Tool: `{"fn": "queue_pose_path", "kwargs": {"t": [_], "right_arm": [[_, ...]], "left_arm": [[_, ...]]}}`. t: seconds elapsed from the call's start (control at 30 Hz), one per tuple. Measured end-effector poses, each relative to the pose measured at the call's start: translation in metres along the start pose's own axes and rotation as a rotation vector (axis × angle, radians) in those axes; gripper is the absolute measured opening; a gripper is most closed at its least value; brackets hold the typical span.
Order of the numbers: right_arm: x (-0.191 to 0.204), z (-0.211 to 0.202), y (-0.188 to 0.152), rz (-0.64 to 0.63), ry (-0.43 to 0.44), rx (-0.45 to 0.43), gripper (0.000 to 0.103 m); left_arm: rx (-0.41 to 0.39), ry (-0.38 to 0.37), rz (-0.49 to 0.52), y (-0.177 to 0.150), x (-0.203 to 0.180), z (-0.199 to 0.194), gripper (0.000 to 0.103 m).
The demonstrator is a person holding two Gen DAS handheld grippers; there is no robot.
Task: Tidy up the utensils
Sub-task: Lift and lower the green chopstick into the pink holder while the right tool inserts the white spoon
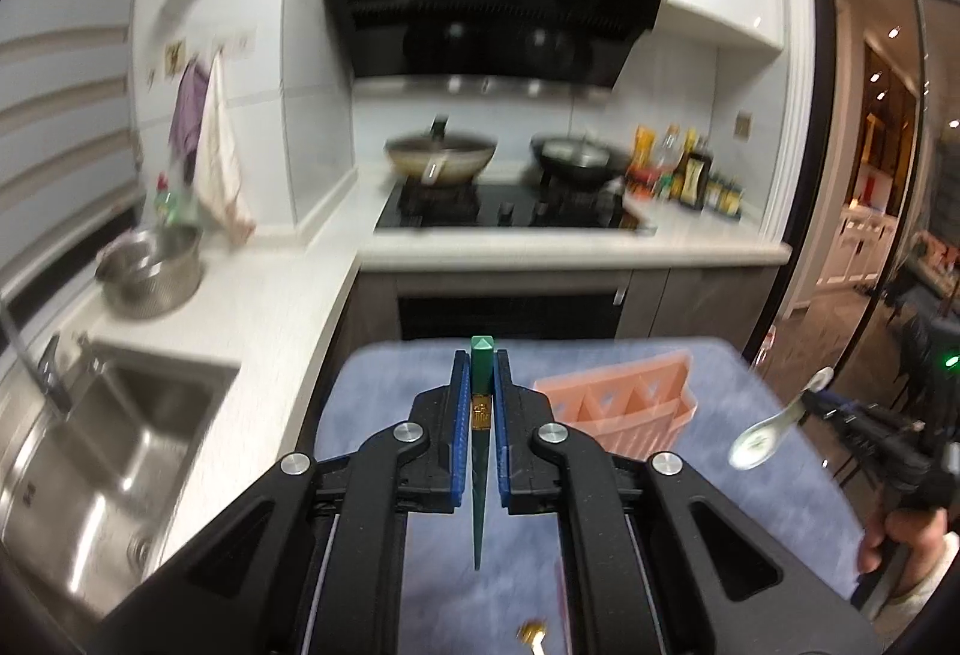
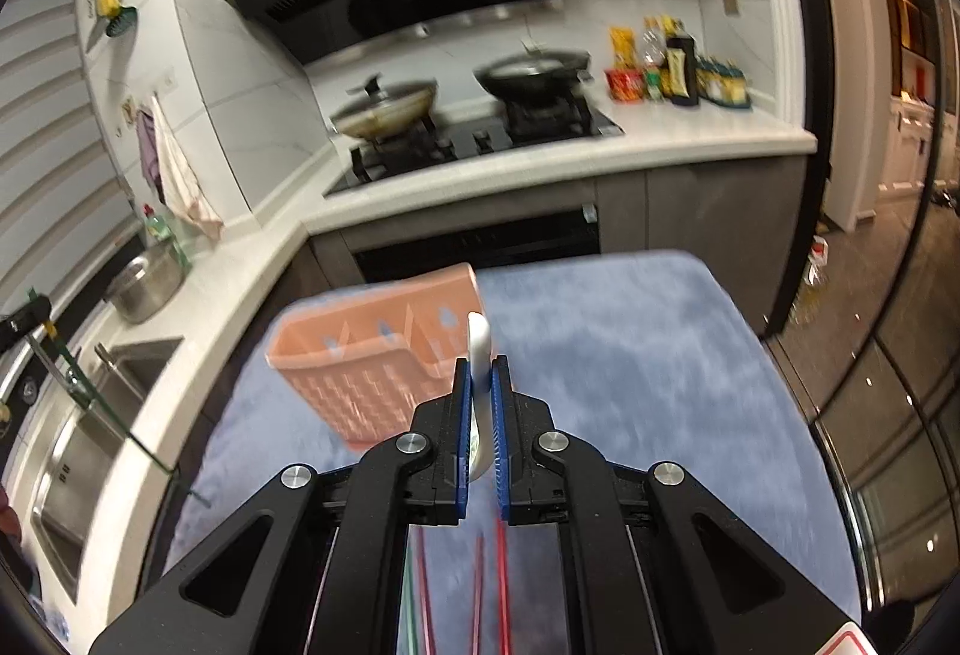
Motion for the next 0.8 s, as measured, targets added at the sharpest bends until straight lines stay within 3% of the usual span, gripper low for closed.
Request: {"fn": "queue_pose_path", "kwargs": {"t": [0.1,0.3,0.8], "right_arm": [[0.009,0.011,0.026,-0.023,0.002,-0.042,0.006],[0.013,0.050,0.047,-0.014,-0.002,-0.036,0.006],[0.007,0.123,0.005,0.017,-0.023,0.099,0.006]], "left_arm": [[-0.076,-0.036,0.000,0.038,-0.015,0.003,0.007],[-0.143,-0.095,-0.016,0.069,-0.044,0.029,0.007],[-0.065,-0.114,-0.032,0.033,-0.066,0.110,0.007]]}}
Point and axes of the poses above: each gripper's, at about its wrist camera, not at the fingertips, and z roughly the way its jaws point, x to its left, y to its top, the point moved 8 cm from there along z, roughly the way its jaws point, and after that the axes turned 10 degrees about -x, right-handed, at the moved point
